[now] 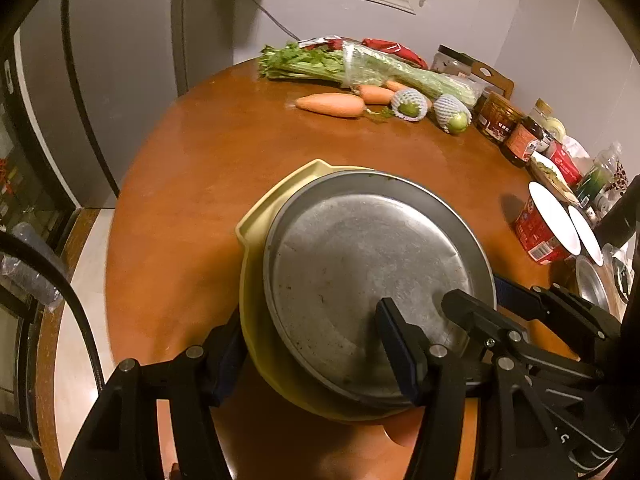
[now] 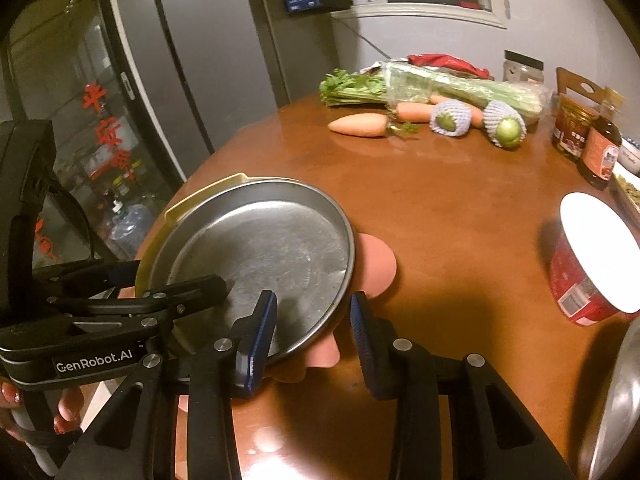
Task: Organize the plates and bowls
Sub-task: 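Open the left tool and withdraw it from the tray rim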
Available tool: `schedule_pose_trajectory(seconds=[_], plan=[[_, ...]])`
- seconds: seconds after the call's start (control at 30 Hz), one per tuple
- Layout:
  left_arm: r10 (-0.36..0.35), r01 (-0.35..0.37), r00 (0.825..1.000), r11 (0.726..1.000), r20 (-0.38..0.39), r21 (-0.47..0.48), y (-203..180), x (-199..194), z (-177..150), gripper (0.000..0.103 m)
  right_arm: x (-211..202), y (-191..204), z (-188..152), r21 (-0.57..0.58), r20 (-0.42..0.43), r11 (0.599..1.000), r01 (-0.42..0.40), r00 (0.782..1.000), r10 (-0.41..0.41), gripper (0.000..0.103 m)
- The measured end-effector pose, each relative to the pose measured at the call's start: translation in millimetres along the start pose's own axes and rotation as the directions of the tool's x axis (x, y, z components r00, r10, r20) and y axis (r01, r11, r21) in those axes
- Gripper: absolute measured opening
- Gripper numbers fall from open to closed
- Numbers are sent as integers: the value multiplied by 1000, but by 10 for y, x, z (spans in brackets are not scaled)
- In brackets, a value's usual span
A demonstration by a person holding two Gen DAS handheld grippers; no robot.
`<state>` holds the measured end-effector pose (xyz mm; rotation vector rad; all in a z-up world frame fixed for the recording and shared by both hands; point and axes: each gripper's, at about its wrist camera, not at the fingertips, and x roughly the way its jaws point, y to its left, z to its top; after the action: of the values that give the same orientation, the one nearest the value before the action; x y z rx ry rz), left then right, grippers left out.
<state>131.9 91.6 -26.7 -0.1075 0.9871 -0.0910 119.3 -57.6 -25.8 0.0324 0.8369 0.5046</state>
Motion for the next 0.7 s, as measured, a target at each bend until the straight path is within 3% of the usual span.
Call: schedule_pose_trajectory(seconds=[0.7], plan=[[-1, 2, 1000, 999, -10, 35, -234, 191, 222, 62, 28, -312, 142, 49, -15, 997, 54, 998, -54, 40]])
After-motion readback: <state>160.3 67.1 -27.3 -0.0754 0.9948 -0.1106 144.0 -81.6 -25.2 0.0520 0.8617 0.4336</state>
